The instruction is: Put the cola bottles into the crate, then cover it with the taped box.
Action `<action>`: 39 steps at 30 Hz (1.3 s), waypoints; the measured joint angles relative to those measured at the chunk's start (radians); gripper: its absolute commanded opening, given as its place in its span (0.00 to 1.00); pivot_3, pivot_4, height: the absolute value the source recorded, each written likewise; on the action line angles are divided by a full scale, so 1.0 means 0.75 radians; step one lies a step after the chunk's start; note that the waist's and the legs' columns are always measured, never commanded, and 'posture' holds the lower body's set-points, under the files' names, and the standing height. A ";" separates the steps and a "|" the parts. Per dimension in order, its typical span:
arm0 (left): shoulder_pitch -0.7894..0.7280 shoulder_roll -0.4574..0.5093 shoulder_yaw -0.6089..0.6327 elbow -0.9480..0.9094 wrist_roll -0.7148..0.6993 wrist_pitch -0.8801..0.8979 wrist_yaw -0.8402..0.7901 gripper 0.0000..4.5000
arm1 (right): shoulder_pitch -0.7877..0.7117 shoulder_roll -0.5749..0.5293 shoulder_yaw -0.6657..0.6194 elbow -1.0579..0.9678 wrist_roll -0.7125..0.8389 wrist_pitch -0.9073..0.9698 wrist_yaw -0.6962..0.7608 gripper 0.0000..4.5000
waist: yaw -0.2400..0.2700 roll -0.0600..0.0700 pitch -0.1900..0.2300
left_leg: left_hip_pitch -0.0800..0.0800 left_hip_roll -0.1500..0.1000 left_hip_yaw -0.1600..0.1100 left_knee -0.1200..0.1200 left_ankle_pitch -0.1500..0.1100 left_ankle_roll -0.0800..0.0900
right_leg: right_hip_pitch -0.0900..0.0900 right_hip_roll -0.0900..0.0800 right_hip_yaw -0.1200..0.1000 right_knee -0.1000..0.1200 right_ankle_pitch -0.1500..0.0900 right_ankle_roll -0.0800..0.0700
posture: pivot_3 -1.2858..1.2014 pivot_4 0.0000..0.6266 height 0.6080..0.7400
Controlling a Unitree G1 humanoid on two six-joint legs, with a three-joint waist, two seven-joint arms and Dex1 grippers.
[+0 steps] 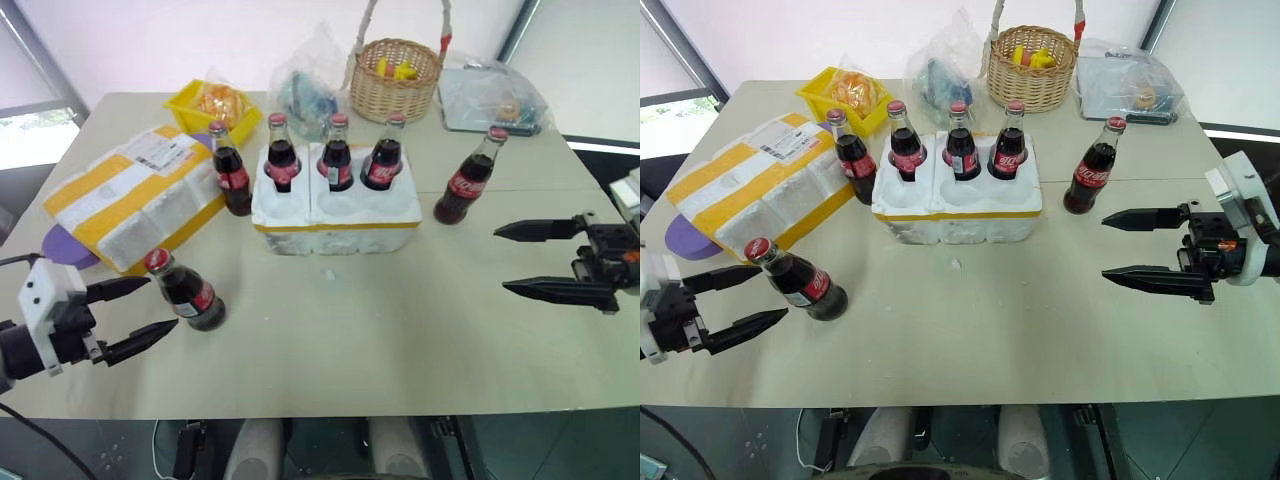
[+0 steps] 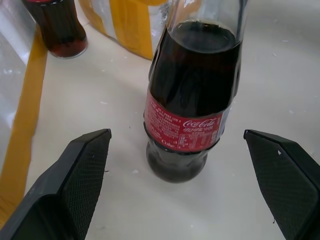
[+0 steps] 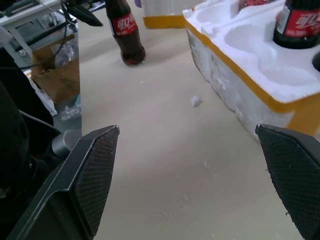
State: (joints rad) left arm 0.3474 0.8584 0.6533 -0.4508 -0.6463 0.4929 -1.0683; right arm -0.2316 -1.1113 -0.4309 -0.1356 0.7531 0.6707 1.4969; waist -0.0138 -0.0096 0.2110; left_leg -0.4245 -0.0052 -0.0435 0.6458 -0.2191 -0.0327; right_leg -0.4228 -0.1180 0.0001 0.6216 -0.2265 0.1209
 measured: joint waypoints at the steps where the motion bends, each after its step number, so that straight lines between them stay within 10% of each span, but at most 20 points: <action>1: -0.002 -0.005 -0.017 0.000 0.008 -0.004 0.005 0.99 | 0.007 0.000 -0.002 -0.008 0.008 0.001 -0.003 1.00 | 0.001 0.000 0.000 | 0.000 0.000 0.000 0.000 0.000 0.000 | 0.000 0.000 0.000 0.000 0.000 0.000 | 0.52 0.24 0.98; 19: -0.257 -0.078 -0.336 0.150 0.098 -0.083 0.089 0.99 | 0.040 0.016 -0.033 -0.196 0.231 0.114 -0.104 1.00 | 0.004 -0.002 -0.002 | 0.000 0.001 0.000 0.002 0.000 0.000 | 0.001 0.001 0.000 0.001 0.001 -0.001 | 0.52 0.24 0.98; 24: -0.278 -0.085 -0.367 0.168 0.089 -0.089 0.081 0.62 | 0.042 0.027 -0.033 -0.208 0.259 0.116 -0.130 1.00 | 0.004 -0.002 -0.002 | 0.000 0.001 0.000 0.002 0.000 0.000 | 0.001 0.002 0.000 0.001 0.001 -0.001 | 0.52 0.24 0.98; 34: -0.334 0.008 -0.391 0.171 0.076 -0.012 0.016 0.62 | 0.049 0.062 -0.031 -0.213 0.268 0.110 -0.171 1.00 | 0.004 -0.002 -0.002 | 0.000 0.001 0.000 0.002 0.000 0.000 | 0.000 0.002 0.000 0.001 0.001 -0.001 | 0.52 0.24 0.98; 39: -0.665 0.135 -0.485 0.236 0.011 0.097 -0.094 0.62 | 0.047 0.093 -0.007 -0.224 0.267 0.098 -0.192 1.00 | 0.019 -0.004 -0.001 | -0.002 0.001 -0.001 0.004 0.000 0.000 | 0.000 0.002 -0.001 0.002 0.001 0.000 | 0.52 0.24 0.98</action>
State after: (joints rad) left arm -0.1517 0.9597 0.2893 -0.2735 -0.6383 0.5656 -1.1384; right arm -0.1960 -1.0416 -0.4364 -0.3037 0.9535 0.7445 1.3526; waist 0.0002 -0.0125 0.2101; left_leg -0.4257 -0.0047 -0.0443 0.6484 -0.2190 -0.0324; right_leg -0.4225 -0.1164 -0.0004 0.6228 -0.2256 0.1207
